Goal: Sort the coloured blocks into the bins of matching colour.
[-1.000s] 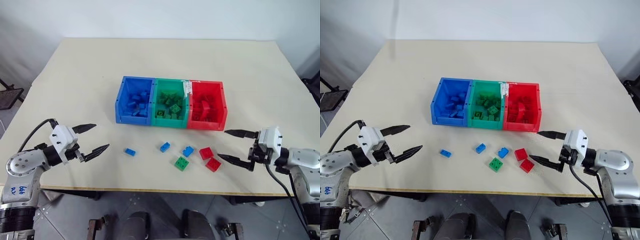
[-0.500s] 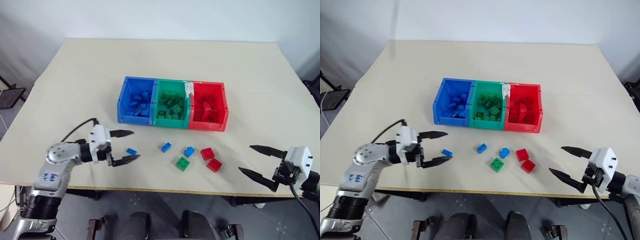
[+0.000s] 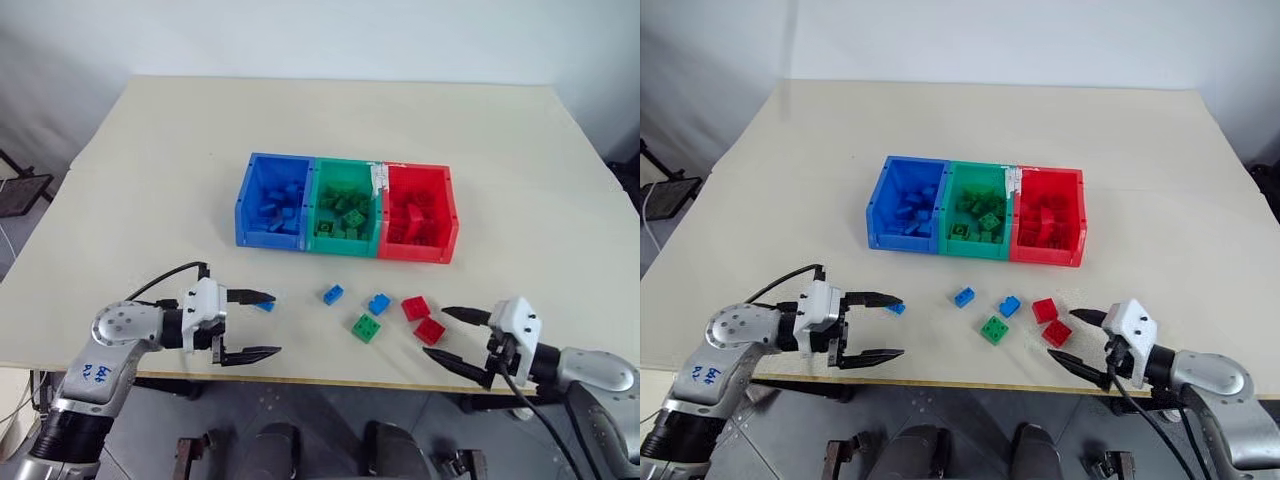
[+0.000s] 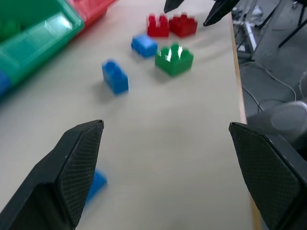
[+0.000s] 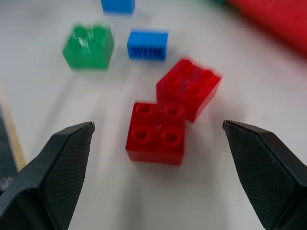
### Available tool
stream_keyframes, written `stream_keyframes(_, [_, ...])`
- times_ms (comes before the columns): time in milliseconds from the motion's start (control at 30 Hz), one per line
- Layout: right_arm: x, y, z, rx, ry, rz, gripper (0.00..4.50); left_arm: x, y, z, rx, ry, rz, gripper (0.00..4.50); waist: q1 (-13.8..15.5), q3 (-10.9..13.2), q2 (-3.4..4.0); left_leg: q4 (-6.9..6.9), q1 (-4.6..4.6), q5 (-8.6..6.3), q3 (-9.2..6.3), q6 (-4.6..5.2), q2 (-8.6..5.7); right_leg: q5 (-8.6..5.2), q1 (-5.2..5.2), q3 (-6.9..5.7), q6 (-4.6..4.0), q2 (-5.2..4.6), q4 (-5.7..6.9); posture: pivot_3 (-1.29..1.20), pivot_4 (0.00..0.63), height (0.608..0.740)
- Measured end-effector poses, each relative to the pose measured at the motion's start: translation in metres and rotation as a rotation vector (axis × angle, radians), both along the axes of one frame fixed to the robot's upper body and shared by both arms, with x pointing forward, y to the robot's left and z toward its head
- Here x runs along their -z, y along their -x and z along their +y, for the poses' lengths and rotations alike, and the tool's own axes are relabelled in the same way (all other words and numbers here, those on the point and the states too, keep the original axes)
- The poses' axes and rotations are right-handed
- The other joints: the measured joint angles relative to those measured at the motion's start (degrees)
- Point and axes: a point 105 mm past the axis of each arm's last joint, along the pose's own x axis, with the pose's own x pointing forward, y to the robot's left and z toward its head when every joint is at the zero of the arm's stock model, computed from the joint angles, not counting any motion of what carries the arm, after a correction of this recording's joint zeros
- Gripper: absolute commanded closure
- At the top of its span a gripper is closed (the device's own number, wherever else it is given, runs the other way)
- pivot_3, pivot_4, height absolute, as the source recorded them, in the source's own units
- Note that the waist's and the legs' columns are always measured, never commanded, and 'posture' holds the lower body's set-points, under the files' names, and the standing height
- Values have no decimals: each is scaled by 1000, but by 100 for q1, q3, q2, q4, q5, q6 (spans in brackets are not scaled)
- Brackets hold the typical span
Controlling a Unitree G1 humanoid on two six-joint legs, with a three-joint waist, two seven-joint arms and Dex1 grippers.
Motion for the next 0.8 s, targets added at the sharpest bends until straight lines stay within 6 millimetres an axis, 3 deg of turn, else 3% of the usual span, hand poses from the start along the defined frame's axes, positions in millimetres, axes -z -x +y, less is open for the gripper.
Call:
stream_keyframes(100, [2, -4, 4, 7, 2, -15, 596, -2, 3, -2, 4, 2, -7, 0, -19, 0, 0, 0, 2, 0, 3, -1, 2, 0, 0, 0, 0, 1, 1, 0, 150, 740])
stream_keyframes(300, [3, -7, 11, -19, -14, -17, 2801, -5, 1, -4, -13, 15, -27, 0, -28, 0, 0, -1, 4, -1, 6, -3, 2, 0, -2, 0, 0, 3, 1, 0, 150, 740])
stream_keyframes(333, [3, -7, 11, -21, -13, -19, 3011, -6, 1, -5, -13, 17, -29, 0, -28, 0, 0, -1, 4, -1, 6, -3, 1, 0, -2, 0, 0, 3, 1, 0, 150, 740])
stream_keyframes(500, [0, -1, 3, -54, -31, -11, 3030, -9, 0, -10, -24, 74, -54, 0, -13, 0, 0, 2, 2, -2, 7, 0, 2, 0, 0, 0, 0, 2, 0, 0, 150, 740])
stream_keyframes(633, [-33, -12, -6, -48, -103, -95, 3030, -15, -6, -6, -86, 121, -83, 0, -34, 0, 0, 1, 8, -3, 7, -2, 5, 0, 1, 0, 0, 5, 1, 0, 150, 740])
stream_keyframes(700, [-55, -36, -4, -15, -144, -169, 3030, -16, -10, 2, -148, 146, -96, 0, -106, 1, -2, 4, 9, -3, 23, -4, 6, 6, -5, 2, -9, 6, 2, 0, 150, 740])
stream_keyframes(800, [-107, -77, 1, 57, -196, -352, 3030, -23, -16, 14, -227, 164, -139, 0, -170, 3, 4, 3, 8, 2, 26, -12, 9, 11, -20, -5, -19, 8, 14, 0, 150, 740])
